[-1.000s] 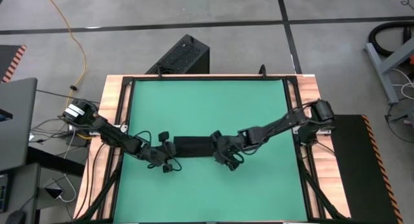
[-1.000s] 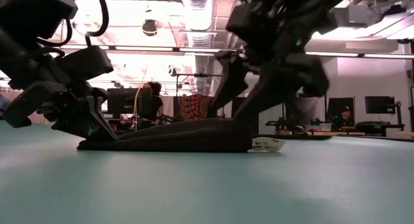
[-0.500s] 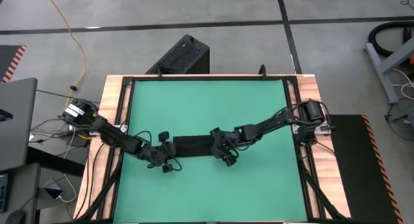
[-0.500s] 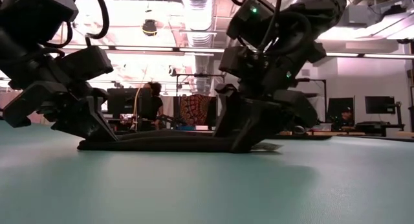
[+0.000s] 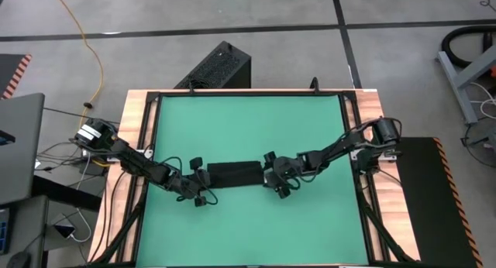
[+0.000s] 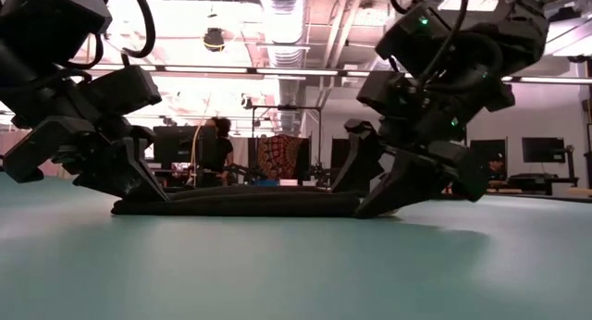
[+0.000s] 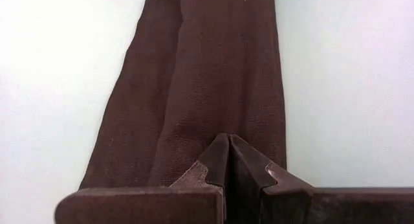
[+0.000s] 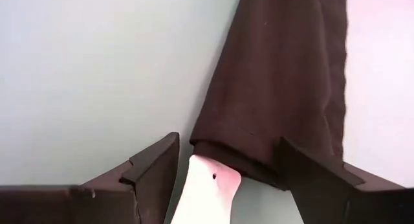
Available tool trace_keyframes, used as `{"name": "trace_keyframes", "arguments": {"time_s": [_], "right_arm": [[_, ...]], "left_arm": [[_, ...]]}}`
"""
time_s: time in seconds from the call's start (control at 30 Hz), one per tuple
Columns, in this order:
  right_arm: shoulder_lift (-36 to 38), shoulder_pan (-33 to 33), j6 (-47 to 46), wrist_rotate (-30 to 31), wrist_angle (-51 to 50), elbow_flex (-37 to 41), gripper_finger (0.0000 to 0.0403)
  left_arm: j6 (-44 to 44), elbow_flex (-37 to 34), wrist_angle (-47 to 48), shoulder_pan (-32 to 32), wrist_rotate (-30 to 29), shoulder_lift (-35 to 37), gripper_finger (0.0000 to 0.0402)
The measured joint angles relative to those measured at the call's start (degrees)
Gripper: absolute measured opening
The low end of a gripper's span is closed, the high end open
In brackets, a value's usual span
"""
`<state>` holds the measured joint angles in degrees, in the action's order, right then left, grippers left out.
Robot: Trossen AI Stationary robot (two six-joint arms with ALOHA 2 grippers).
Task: Roll towel
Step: Roll the black towel
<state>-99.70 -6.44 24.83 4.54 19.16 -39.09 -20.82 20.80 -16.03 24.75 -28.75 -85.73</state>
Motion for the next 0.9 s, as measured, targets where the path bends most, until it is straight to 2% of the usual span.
{"name": "trace_keyframes", "arguments": {"time_s": [0.27,0.6,0.77,0.9], "right_arm": [[-0.02,-0.50,-1.02,8.73,2.50,1.01,0.0284],[-0.09,-1.42,0.25,9.76,3.92,1.03,0.0245],[-0.11,-2.17,1.15,10.21,4.29,1.03,0.0210],[-0.11,-2.14,1.15,10.84,4.51,1.03,0.0160]], "left_arm": [[0.17,0.00,-0.13,-0.07,0.02,0.00,0.0000],[0.17,0.00,-0.13,-0.07,0.02,0.00,0.0000],[0.15,0.00,-0.14,-0.09,0.00,0.00,0.0000],[0.13,0.00,-0.18,-0.09,0.00,0.00,0.0000]]}}
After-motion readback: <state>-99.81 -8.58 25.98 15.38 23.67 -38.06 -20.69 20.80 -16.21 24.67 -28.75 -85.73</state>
